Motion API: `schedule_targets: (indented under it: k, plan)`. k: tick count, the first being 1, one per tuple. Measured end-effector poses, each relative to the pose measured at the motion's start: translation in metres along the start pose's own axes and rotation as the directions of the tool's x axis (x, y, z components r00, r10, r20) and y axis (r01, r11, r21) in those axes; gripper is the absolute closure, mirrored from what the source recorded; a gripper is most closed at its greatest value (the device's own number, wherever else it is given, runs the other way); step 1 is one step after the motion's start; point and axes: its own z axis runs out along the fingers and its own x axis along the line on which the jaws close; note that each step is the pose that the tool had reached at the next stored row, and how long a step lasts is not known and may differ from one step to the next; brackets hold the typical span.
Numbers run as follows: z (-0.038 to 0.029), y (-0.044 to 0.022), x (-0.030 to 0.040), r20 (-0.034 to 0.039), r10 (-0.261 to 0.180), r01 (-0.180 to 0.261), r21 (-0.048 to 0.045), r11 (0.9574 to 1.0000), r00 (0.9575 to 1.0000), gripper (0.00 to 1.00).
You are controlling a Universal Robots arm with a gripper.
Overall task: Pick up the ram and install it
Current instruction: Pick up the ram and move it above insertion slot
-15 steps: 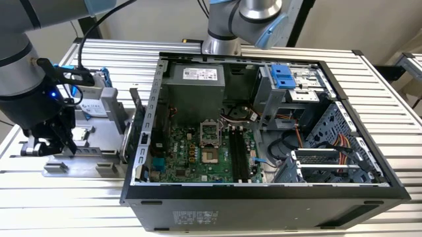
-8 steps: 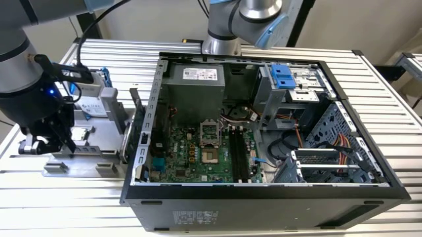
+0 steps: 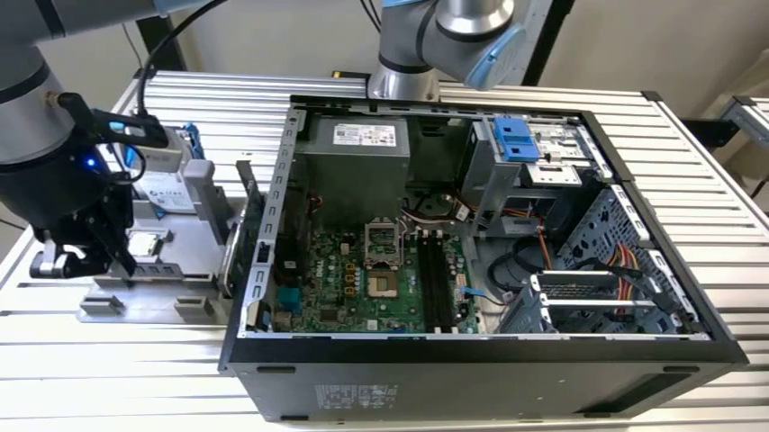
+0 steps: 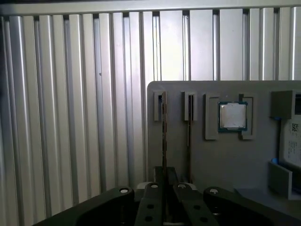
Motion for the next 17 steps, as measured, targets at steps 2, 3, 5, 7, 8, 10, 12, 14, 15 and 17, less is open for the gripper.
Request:
schedule_targets:
  k: [2,3,5,7,8,10,12,14,15,17]
  plan:
    - [-0.0011,0.0000,0.0000,0.0001,0.000,0.000,0.0003,1.0000,1.0000,1.00]
    - [-0.0018,0.0000,0.0000,0.0000,0.000,0.000,0.0002,1.0000,1.0000,1.00]
    - [-0.0031,0.0001,0.0001,0.0000,0.000,0.000,0.0003,1.0000,1.0000,1.00]
    - [-0.0045,0.0000,0.0001,0.0000,0.000,0.000,0.0004,1.0000,1.0000,1.00]
    - [-0.0052,0.0001,0.0001,0.0000,0.000,0.000,0.0004,1.0000,1.0000,1.00]
    - [-0.0065,0.0001,0.0001,0.0000,0.000,0.000,0.0004,1.0000,1.0000,1.00]
    - [-0.0078,0.0001,0.0001,0.0000,0.000,0.000,0.0004,1.0000,1.0000,1.00]
    - [-0.0091,0.0001,0.0001,0.0001,0.000,0.000,0.0005,1.0000,1.0000,1.00]
    - [-0.0098,0.0001,0.0001,0.0000,0.000,0.000,0.0005,1.0000,1.0000,1.00]
    - [-0.0111,0.0001,0.0002,0.0000,0.000,0.000,0.0006,1.0000,1.0000,1.00]
